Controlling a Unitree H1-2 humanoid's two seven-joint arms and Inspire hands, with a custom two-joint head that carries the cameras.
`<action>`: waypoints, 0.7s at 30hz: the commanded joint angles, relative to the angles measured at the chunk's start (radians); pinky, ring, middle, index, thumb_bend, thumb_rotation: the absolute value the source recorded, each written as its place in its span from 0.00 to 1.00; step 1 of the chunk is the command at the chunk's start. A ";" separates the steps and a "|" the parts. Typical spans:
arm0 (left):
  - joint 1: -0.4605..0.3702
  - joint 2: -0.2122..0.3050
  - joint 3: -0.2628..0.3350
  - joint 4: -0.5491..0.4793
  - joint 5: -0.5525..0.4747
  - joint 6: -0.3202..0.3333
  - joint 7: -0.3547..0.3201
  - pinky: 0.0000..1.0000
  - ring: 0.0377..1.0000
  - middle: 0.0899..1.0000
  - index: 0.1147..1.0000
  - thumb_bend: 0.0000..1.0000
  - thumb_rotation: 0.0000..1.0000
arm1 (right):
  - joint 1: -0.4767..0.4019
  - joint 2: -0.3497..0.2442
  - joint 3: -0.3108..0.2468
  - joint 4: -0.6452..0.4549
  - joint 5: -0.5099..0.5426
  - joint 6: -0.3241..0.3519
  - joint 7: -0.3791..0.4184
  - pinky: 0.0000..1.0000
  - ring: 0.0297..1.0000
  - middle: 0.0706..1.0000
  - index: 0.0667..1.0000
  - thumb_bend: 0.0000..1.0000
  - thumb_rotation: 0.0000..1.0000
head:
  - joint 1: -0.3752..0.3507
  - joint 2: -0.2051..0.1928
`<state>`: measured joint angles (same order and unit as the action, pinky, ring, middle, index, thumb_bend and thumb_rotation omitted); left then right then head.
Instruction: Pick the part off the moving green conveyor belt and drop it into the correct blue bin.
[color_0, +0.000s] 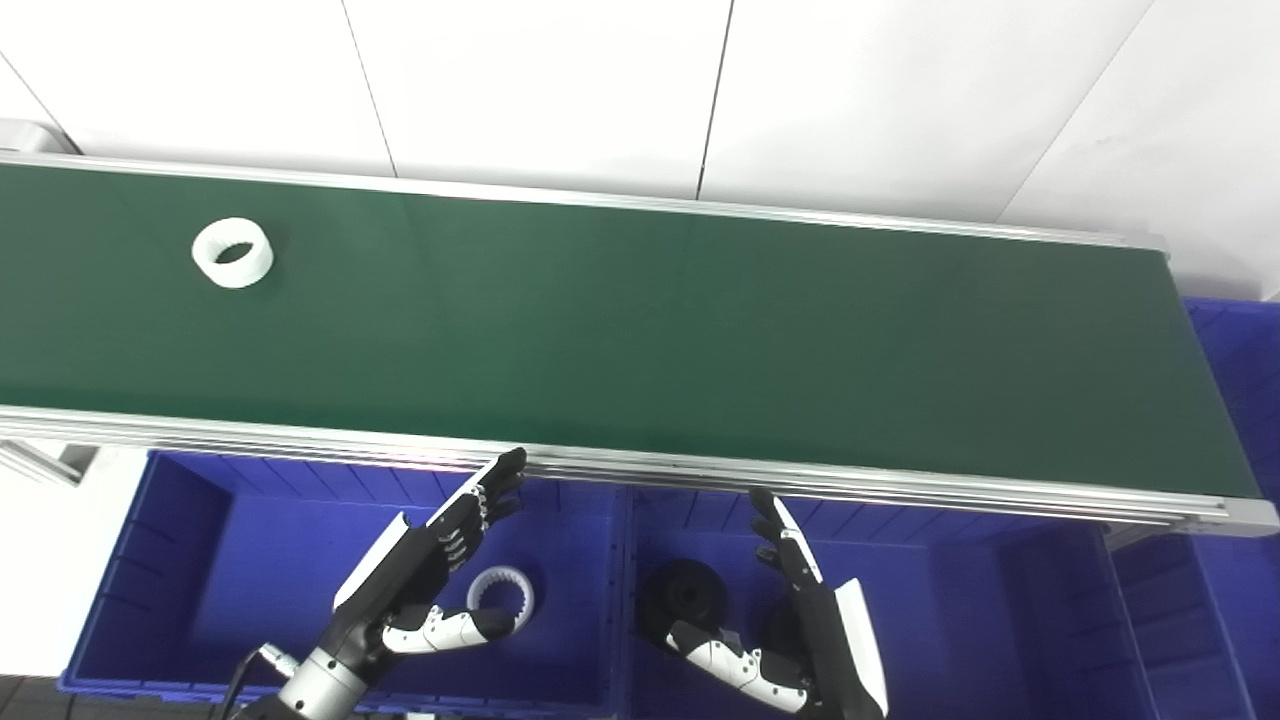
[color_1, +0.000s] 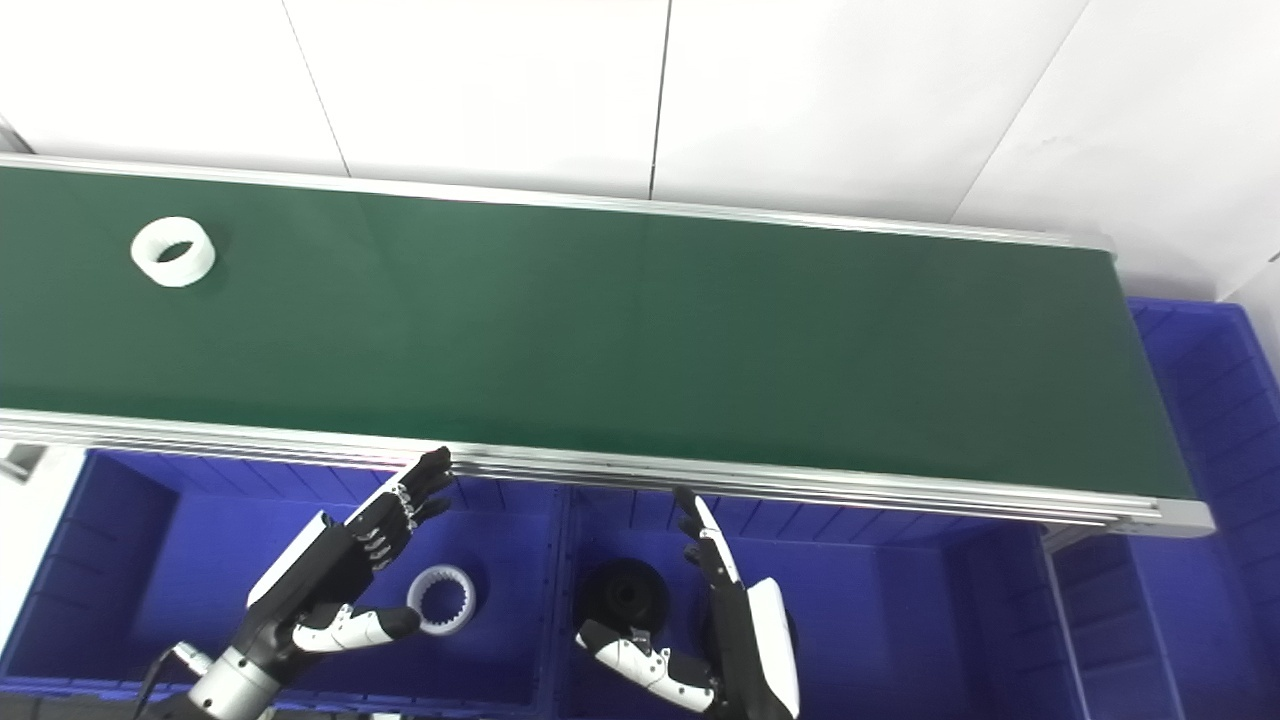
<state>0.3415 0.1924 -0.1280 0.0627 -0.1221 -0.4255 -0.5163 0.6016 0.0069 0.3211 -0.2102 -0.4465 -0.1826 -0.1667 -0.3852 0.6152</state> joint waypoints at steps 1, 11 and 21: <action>-0.004 -0.007 0.004 -0.012 0.016 -0.044 -0.002 0.93 0.99 1.00 0.96 0.75 0.51 | 0.000 -0.002 0.001 -0.009 0.007 -0.041 0.000 0.85 0.91 0.94 0.94 0.78 0.41 | 0.089 -0.026; -0.010 -0.071 0.030 0.022 0.050 -0.044 -0.030 0.85 0.91 0.93 0.88 0.71 0.47 | -0.014 -0.050 -0.022 0.057 0.068 -0.107 0.000 0.93 0.97 1.00 1.00 0.77 0.48 | 0.404 -0.133; -0.024 -0.068 -0.007 0.007 0.110 -0.044 0.064 0.77 0.86 0.89 0.84 0.70 0.51 | -0.023 -0.054 -0.031 0.062 0.085 -0.096 0.016 1.00 1.00 1.00 1.00 0.78 0.48 | 0.441 -0.151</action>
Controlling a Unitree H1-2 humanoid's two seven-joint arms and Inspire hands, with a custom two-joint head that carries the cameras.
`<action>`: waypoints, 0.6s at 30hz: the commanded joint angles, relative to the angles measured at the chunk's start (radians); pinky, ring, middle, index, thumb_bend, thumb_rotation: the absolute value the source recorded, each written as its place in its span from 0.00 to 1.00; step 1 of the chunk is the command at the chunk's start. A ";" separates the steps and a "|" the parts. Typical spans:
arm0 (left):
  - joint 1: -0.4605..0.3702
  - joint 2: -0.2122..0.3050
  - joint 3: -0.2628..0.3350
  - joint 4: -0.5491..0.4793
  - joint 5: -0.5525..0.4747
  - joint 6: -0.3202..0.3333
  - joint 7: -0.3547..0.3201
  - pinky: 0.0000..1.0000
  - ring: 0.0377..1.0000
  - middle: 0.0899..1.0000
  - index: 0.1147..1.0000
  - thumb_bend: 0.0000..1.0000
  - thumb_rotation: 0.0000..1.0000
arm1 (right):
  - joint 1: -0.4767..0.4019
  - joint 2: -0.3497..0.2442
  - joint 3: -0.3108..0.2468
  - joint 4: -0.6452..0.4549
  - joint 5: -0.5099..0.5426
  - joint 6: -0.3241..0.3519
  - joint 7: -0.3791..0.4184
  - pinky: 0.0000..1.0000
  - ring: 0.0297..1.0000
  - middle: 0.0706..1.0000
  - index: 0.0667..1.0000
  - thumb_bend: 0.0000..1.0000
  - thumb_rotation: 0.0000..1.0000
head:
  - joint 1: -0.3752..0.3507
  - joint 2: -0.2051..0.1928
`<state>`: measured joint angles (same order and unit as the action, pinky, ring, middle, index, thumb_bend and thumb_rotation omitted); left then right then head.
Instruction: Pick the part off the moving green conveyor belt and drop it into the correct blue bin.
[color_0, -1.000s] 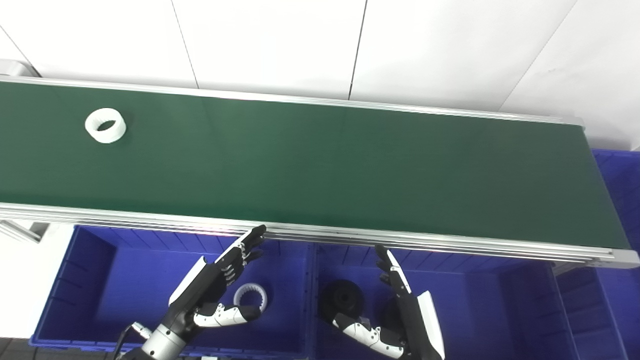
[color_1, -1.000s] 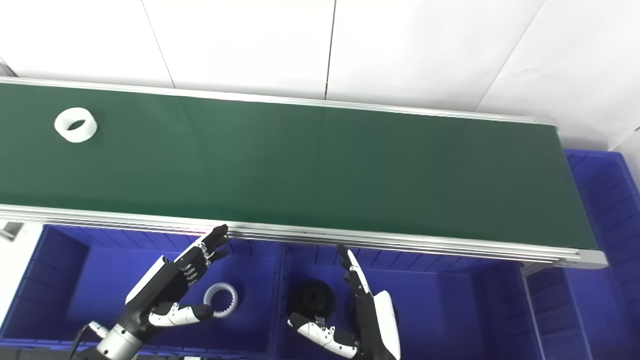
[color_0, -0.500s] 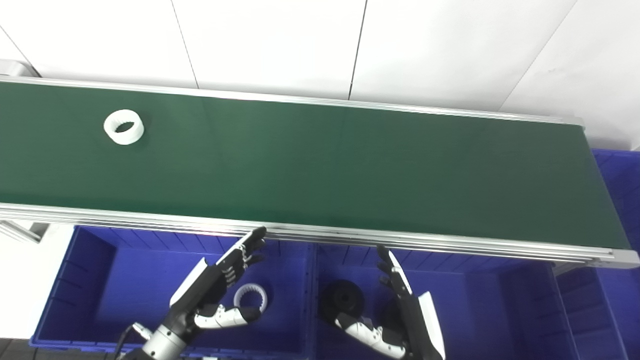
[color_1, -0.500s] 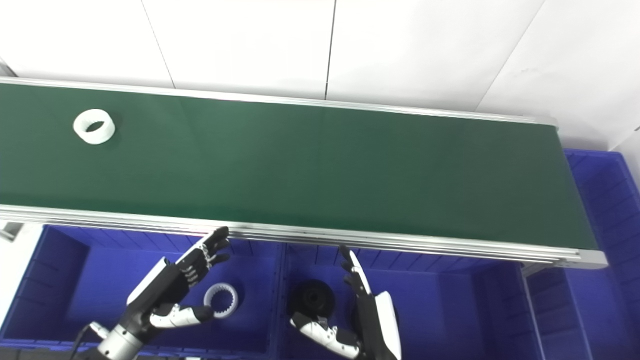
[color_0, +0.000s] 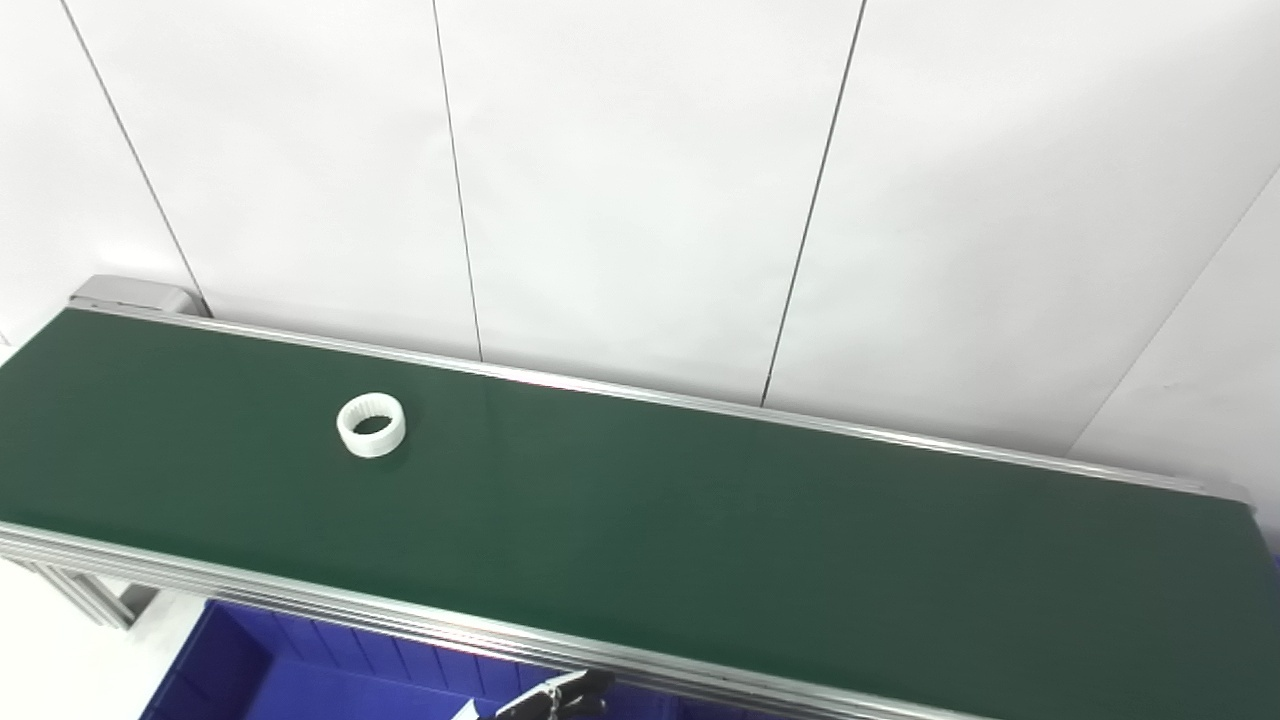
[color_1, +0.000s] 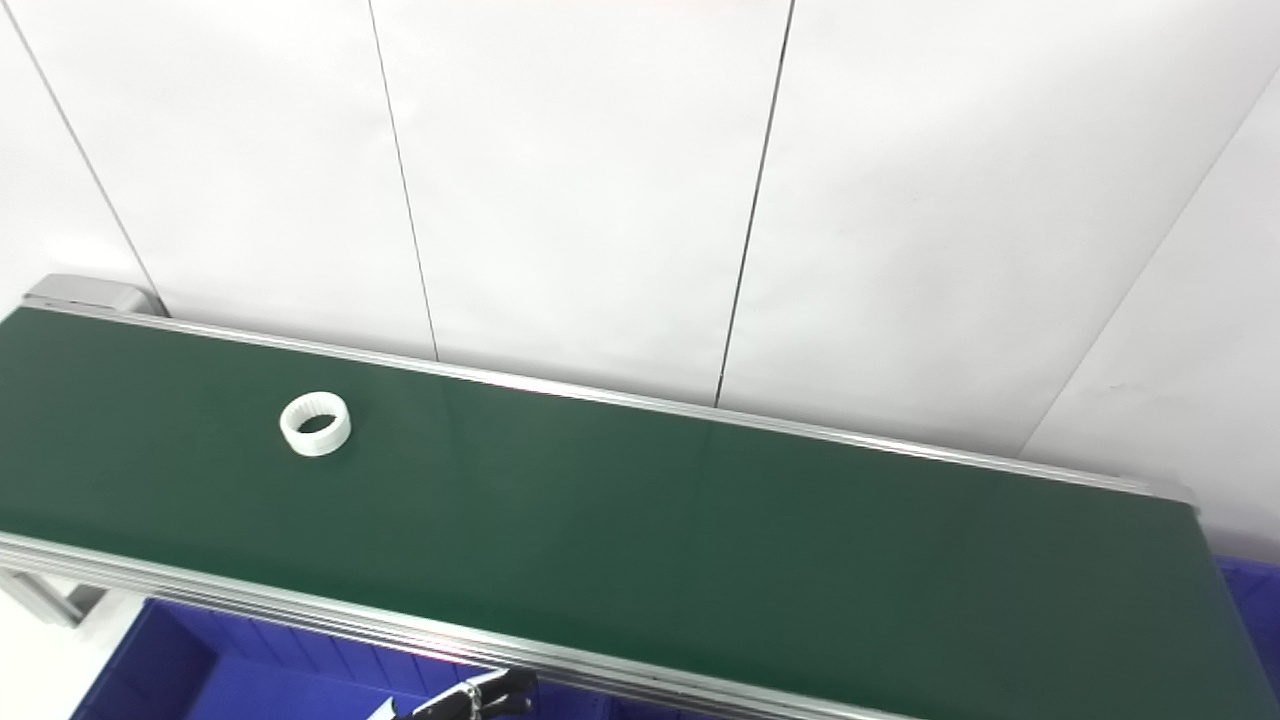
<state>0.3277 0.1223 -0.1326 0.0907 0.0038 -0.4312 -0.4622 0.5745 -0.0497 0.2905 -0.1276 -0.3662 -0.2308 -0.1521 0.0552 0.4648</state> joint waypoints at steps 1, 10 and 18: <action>-0.010 0.002 -0.003 -0.023 -0.020 -0.039 0.013 0.78 0.86 0.89 0.84 0.70 0.51 | 0.003 0.003 -0.001 -0.022 0.002 -0.045 0.001 1.00 1.00 1.00 1.00 0.79 0.47 | 0.001 0.002; -0.001 -0.022 0.032 -0.073 -0.092 -0.039 -0.027 0.76 0.85 0.89 0.83 0.69 0.48 | -0.006 -0.002 -0.005 -0.013 -0.006 -0.062 -0.001 1.00 1.00 1.00 1.00 0.78 0.46 | 0.004 0.001; -0.056 -0.028 0.095 -0.282 -0.071 -0.038 0.051 0.74 0.83 0.87 0.83 0.74 0.54 | -0.014 -0.007 -0.007 0.010 -0.009 -0.095 -0.005 1.00 1.00 1.00 1.00 0.79 0.49 | 0.022 0.005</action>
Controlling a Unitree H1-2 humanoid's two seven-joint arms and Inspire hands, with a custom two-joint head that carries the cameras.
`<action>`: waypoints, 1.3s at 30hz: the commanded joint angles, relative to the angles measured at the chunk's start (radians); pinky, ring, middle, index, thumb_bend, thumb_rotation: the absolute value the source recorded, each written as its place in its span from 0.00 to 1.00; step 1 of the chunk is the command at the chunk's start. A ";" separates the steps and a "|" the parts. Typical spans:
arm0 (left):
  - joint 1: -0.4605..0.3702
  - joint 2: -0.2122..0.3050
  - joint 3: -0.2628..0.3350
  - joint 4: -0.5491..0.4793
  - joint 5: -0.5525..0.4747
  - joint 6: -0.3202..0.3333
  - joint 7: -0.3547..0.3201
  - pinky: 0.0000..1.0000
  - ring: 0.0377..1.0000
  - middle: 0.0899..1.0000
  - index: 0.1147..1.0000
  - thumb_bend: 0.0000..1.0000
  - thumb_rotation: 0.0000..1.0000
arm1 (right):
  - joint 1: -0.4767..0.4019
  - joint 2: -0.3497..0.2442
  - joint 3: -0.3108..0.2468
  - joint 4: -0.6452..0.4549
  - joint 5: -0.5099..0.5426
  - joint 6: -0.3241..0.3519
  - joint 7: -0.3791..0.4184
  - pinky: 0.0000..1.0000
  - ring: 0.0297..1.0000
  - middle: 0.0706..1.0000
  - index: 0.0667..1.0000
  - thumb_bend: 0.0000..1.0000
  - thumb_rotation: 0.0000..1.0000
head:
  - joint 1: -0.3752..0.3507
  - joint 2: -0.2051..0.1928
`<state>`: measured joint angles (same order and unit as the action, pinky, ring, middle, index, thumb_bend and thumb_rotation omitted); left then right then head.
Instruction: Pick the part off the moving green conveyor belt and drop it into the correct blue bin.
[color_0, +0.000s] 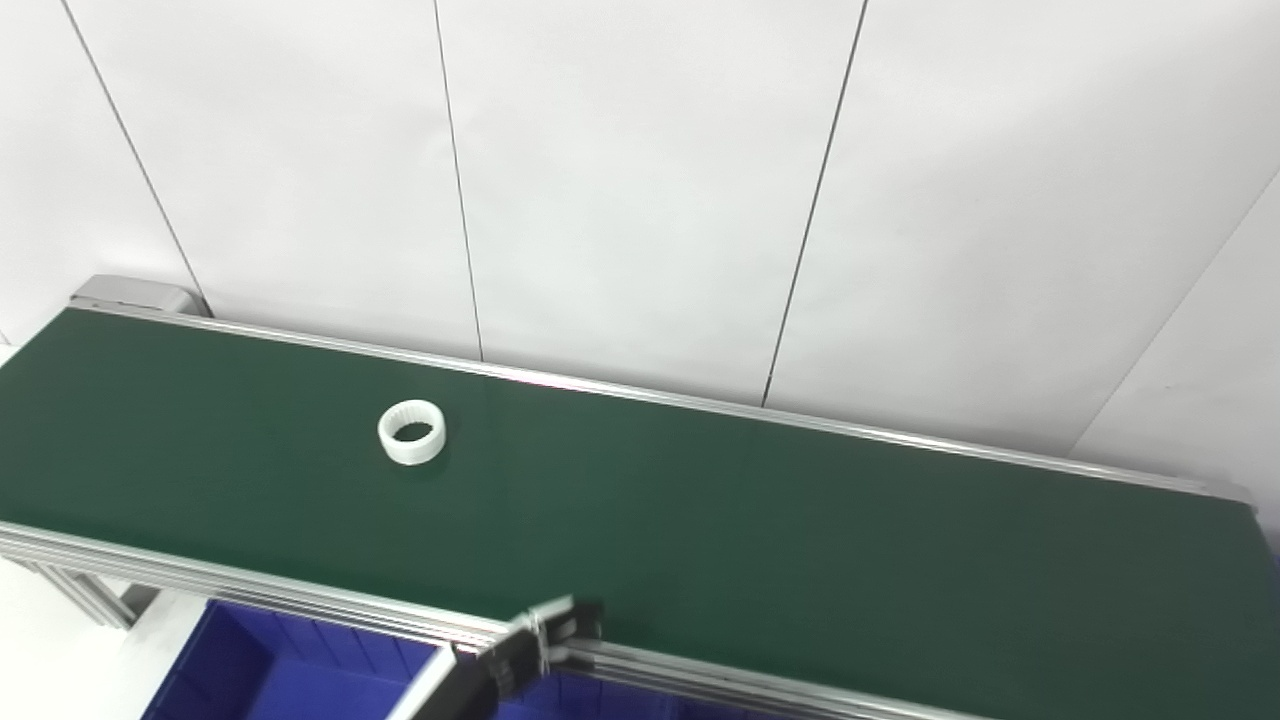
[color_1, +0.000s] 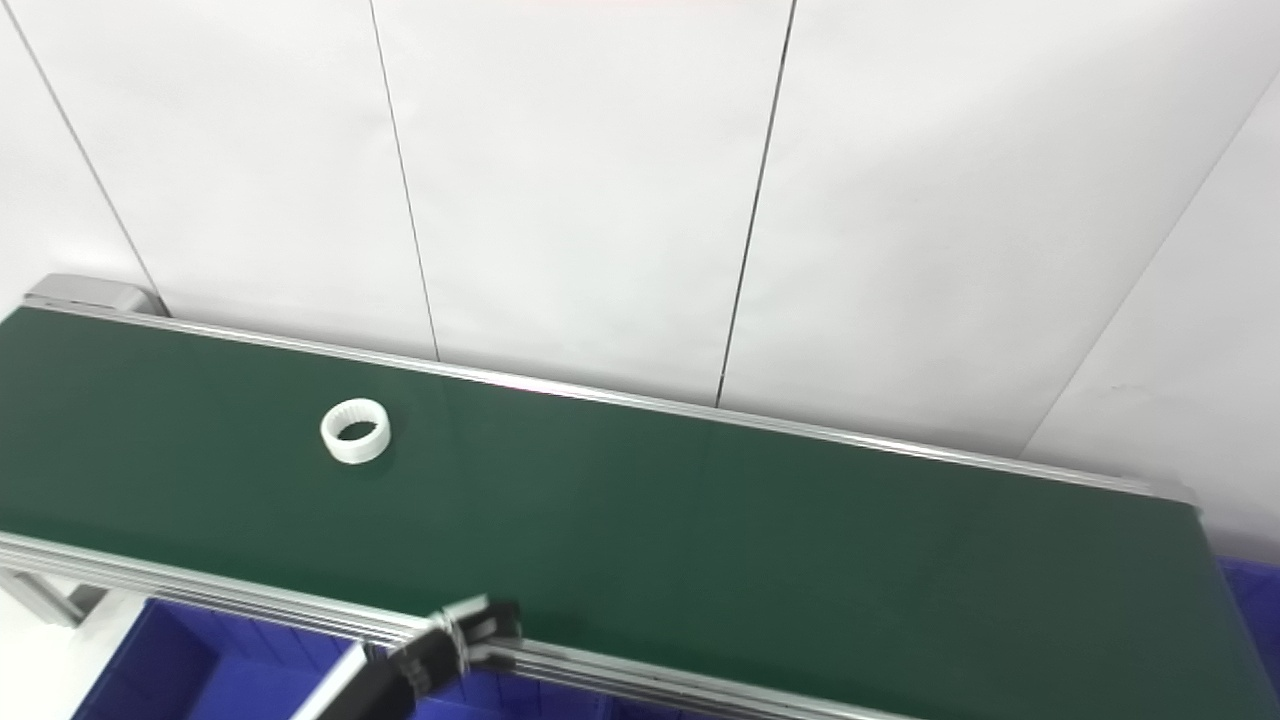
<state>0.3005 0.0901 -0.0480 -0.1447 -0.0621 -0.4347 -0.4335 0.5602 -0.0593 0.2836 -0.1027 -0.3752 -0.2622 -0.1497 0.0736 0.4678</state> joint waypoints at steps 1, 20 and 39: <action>-0.051 0.010 0.019 -0.066 0.001 -0.035 0.035 0.74 0.83 0.87 0.83 0.75 0.55 | -0.001 0.002 0.001 -0.013 0.002 -0.066 -0.006 1.00 1.00 1.00 1.00 0.79 0.49 | 0.006 0.002; -0.441 0.070 0.025 -0.098 0.382 0.359 0.209 0.89 0.94 0.96 0.93 0.75 0.53 | -0.006 0.007 0.004 -0.014 -0.009 -0.079 -0.006 1.00 1.00 1.00 1.00 0.79 0.50 | 0.020 0.016; -0.722 0.147 -0.127 0.420 0.728 0.387 0.438 0.90 0.92 0.94 0.88 0.81 0.37 | -0.012 0.010 0.001 -0.005 -0.007 -0.086 -0.008 1.00 1.00 1.00 1.00 0.81 0.51 | 0.022 0.018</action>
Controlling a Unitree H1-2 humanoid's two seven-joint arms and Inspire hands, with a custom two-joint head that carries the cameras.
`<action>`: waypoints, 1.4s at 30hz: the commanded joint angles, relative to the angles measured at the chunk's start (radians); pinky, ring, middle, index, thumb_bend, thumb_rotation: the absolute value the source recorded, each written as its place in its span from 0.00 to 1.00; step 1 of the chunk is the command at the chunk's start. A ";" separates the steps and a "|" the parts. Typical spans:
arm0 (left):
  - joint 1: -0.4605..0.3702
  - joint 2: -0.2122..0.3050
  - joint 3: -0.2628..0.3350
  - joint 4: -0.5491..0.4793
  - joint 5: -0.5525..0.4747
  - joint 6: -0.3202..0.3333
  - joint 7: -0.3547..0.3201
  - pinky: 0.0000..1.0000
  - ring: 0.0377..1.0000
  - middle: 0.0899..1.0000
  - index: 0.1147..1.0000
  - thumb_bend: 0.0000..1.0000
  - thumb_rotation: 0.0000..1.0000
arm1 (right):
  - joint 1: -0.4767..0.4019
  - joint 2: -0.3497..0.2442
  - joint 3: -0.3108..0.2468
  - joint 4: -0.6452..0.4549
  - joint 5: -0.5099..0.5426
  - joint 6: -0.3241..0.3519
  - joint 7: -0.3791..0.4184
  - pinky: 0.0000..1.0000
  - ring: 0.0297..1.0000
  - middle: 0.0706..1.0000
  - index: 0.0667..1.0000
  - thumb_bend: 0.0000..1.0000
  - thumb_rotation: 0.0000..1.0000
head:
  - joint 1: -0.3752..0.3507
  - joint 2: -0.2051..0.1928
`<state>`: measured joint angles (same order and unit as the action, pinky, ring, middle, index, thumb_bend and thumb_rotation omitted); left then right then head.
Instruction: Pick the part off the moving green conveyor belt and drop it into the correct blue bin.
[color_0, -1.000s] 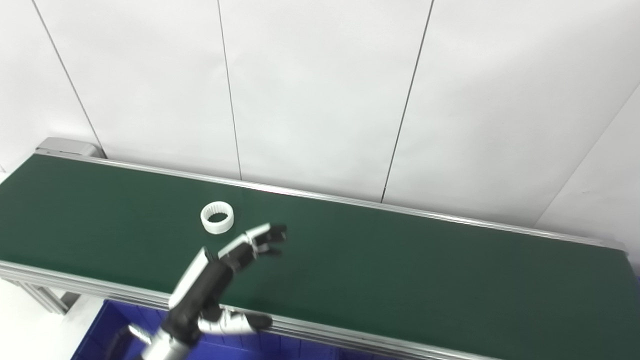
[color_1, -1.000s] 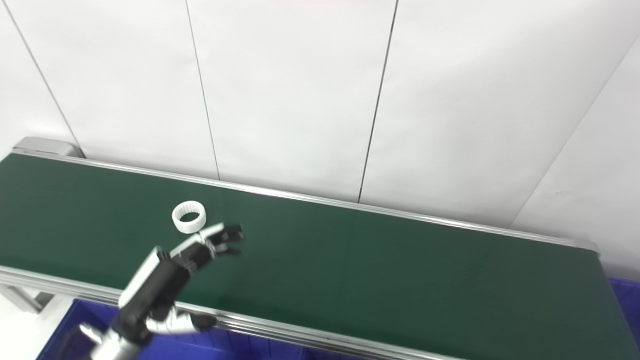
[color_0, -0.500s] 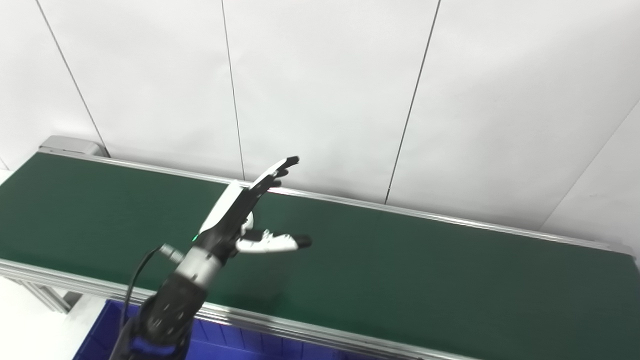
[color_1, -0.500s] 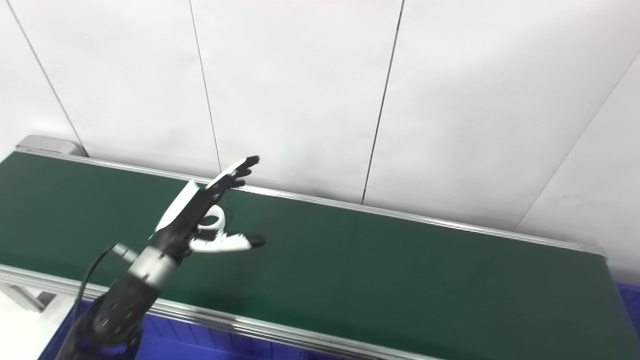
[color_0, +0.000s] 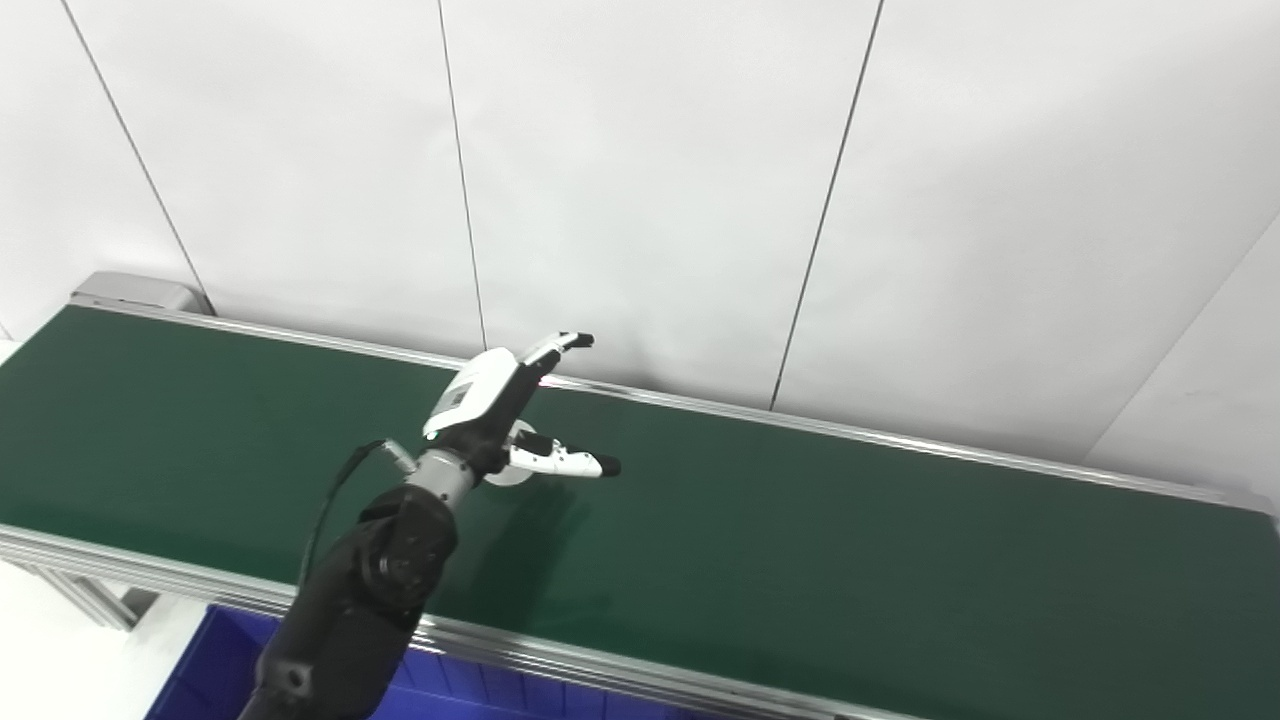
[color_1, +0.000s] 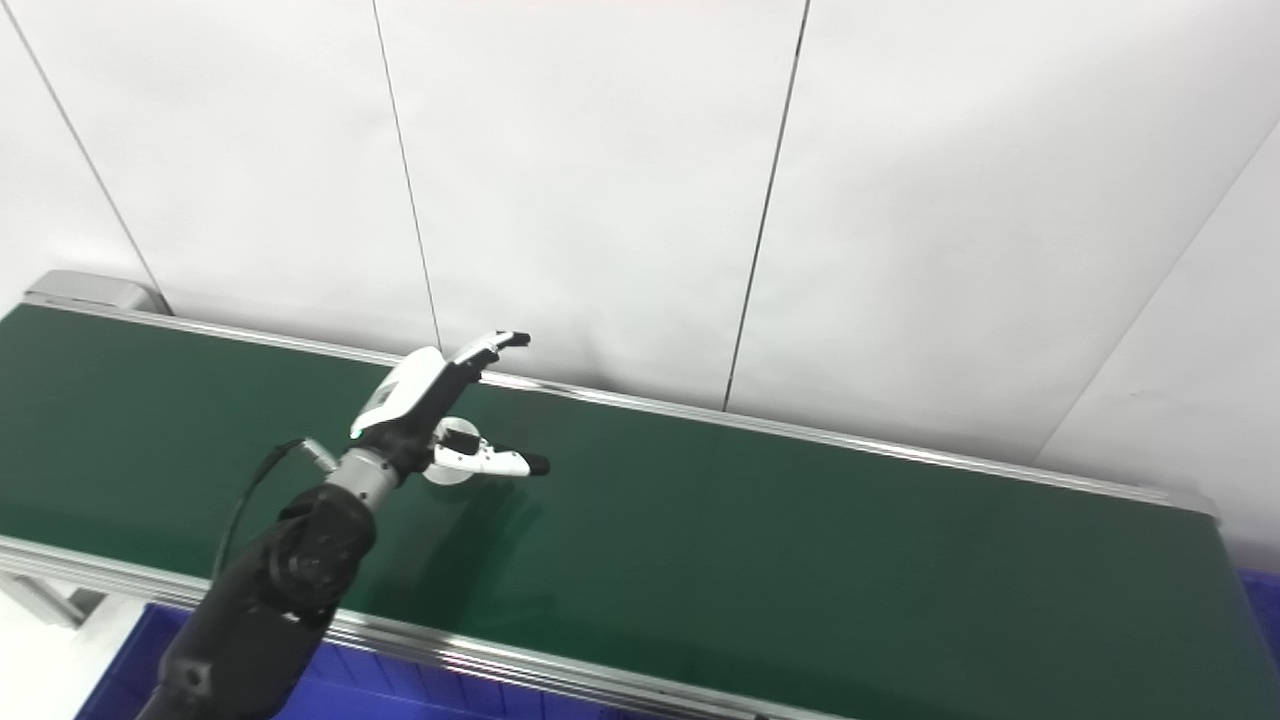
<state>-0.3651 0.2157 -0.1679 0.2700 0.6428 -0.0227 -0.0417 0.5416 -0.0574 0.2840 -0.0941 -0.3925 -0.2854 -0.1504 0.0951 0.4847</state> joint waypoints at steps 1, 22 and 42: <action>-0.066 0.026 -0.019 0.036 0.037 -0.028 0.061 0.92 0.93 0.94 0.88 0.83 0.37 | 0.007 0.009 0.002 -0.016 0.010 -0.062 -0.007 1.00 1.00 1.00 1.00 0.81 0.51 | 0.000 0.001; -0.122 0.038 -0.174 0.260 0.169 0.062 0.169 0.95 0.93 0.93 0.80 0.78 0.19 | 0.018 0.016 0.004 -0.024 0.000 -0.071 -0.015 1.00 1.00 1.00 1.00 0.80 0.52 | 0.001 0.011; -0.116 -0.015 -0.166 0.283 -0.003 0.000 0.156 0.42 0.36 0.45 0.49 0.49 0.00 | 0.029 0.021 0.003 -0.033 -0.015 -0.073 -0.022 1.00 1.00 1.00 1.00 0.79 0.53 | 0.007 0.018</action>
<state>-0.4612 0.1902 -0.3309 0.5737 0.6397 -0.0314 0.1262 0.5597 -0.0452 0.2855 -0.0994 -0.3994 -0.3016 -0.1578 0.1012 0.5016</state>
